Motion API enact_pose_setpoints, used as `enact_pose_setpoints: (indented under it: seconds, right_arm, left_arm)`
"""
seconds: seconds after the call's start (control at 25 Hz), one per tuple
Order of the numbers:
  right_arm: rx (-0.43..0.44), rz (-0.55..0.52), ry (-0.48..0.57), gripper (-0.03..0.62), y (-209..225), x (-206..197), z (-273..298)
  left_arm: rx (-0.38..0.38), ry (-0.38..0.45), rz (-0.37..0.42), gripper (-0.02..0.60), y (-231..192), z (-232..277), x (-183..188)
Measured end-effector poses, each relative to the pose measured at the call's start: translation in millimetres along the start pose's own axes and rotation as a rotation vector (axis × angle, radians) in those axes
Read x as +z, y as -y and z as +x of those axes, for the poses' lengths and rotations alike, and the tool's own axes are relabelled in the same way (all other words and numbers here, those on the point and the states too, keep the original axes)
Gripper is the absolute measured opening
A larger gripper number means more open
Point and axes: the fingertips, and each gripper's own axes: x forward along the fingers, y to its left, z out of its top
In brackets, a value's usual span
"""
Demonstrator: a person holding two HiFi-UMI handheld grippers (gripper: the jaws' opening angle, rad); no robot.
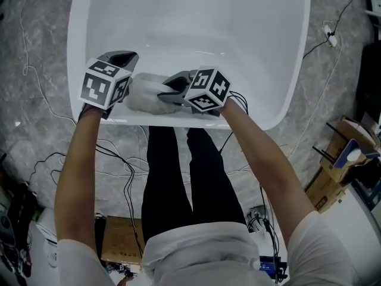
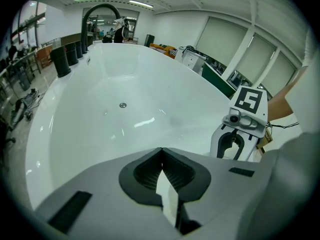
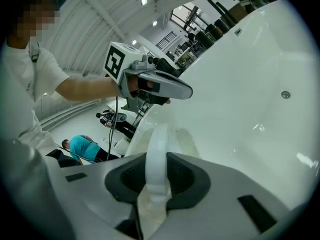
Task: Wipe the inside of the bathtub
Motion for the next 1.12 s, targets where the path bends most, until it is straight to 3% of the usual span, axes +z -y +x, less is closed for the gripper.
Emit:
enact_pose_setpoints:
  seconds: [0.4, 1.12]
  right_arm:
    - [0.054, 0.018, 0.016, 0.1, -14, -15, -33]
    - [0.05, 0.06, -0.017, 0.1, 1, -60, -82]
  left_arm:
    - [-0.036, 0.006, 0.017, 0.012, 25, 11, 11]
    - [-0.086, -0.006, 0.029, 0.012, 61, 39, 15]
